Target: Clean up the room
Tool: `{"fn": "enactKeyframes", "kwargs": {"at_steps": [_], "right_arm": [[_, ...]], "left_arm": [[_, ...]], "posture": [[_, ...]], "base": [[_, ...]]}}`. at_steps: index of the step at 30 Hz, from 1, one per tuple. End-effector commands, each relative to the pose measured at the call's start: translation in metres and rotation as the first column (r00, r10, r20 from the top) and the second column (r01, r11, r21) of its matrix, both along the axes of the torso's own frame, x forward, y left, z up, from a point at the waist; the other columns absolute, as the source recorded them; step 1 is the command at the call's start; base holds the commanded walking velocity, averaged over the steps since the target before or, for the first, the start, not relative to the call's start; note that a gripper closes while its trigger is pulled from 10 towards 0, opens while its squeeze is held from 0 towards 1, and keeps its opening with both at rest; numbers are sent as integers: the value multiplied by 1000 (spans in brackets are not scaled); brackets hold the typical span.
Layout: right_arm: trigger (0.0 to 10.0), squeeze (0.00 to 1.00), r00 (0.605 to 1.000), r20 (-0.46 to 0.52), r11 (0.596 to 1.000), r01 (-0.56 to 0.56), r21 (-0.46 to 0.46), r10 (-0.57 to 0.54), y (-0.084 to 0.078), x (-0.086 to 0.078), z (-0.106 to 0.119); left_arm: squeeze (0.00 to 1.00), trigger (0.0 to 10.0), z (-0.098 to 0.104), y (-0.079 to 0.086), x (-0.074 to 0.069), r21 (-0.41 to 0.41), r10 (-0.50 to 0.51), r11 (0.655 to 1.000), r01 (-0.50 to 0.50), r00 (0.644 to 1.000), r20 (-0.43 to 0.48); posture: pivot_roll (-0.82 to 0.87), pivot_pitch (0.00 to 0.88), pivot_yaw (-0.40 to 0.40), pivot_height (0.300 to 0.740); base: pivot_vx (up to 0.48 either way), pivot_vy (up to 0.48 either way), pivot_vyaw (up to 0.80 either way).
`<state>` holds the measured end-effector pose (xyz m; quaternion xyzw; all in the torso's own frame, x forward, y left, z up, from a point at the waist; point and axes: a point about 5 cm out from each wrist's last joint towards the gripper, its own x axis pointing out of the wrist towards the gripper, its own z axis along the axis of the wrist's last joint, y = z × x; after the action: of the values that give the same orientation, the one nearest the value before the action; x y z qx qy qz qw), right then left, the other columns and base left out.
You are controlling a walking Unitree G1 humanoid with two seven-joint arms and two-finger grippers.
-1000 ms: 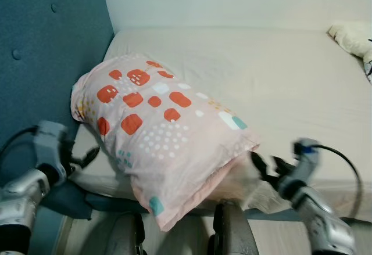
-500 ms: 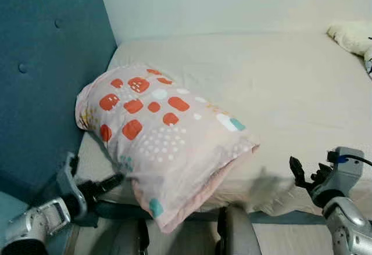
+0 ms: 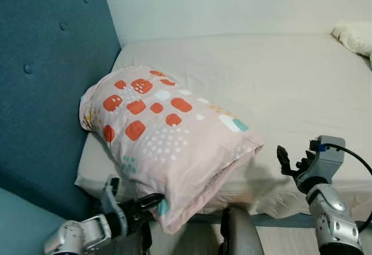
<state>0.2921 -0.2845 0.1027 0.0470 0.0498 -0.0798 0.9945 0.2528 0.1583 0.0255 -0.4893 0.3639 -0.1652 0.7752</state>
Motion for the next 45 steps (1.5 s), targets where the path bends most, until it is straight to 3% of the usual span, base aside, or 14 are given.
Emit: {"fn": "enactKeyframes", "kwargs": {"at_steps": [1,7,11,14,18,21,26,27,28,29,41,45], "right_arm": [[10000,0,1000,-26,1000,-1,-5,1,3,-1,-9],[10000,0,1000,-24,1000,-13,-7,13,7,1,-9],[10000,0,1000,-23,1000,-17,-9,17,8,1,-10],[10000,0,1000,-24,1000,-19,-11,18,9,2,-10],[10000,0,1000,-24,1000,-20,-13,20,9,2,-11],[10000,0,1000,-25,1000,-19,-17,18,9,3,-11],[10000,0,1000,-23,1000,-13,-20,13,8,4,-10],[10000,0,1000,-22,1000,-11,-21,10,8,4,-10],[10000,0,1000,-22,1000,-11,-21,10,8,4,-10],[10000,0,1000,-20,1000,-9,-22,9,8,4,-10],[10000,0,1000,-14,1000,-4,-24,4,8,6,-10],[10000,0,1000,-13,1000,-2,-25,2,9,6,-9]], "left_arm": [[0,10000,-2,-6,-2,-32,37,999,-37,999,-22],[0,10000,10,-17,6,-93,113,990,-107,992,62],[0,10000,21,-13,15,-202,274,947,-250,957,95],[0,10000,22,-14,15,-252,299,929,-270,951,82],[0,10000,20,-22,11,-275,267,931,-238,961,71],[0,10000,15,-42,-1,-276,152,953,-127,986,70],[0,10000,6,-59,-12,-266,81,962,-67,996,40],[0,3255,6,-64,-13,-275,69,960,-56,997,36],[0,3255,6,-64,-13,-275,69,960,-56,997,36],[0,392,6,-68,-15,-293,58,955,-46,998,31],[0,0,13,-83,-14,-330,28,944,-6,998,62],[0,0,12,-82,-13,-287,3,958,19,997,76]], "posture": [[-33,215,23,596],[-37,217,21,596],[-34,222,17,596],[-35,222,17,596],[-35,222,17,596],[-37,225,18,596],[-40,225,19,596],[-42,225,19,596],[-42,225,19,596],[-42,225,19,596],[-43,222,20,596],[-42,222,20,596]], "base": [[0,0,0],[0,0,0],[0,0,0],[0,0,0],[0,0,0],[0,0,0],[0,0,0],[0,0,0],[0,0,0],[0,0,0],[0,0,0],[0,0,0]]}}
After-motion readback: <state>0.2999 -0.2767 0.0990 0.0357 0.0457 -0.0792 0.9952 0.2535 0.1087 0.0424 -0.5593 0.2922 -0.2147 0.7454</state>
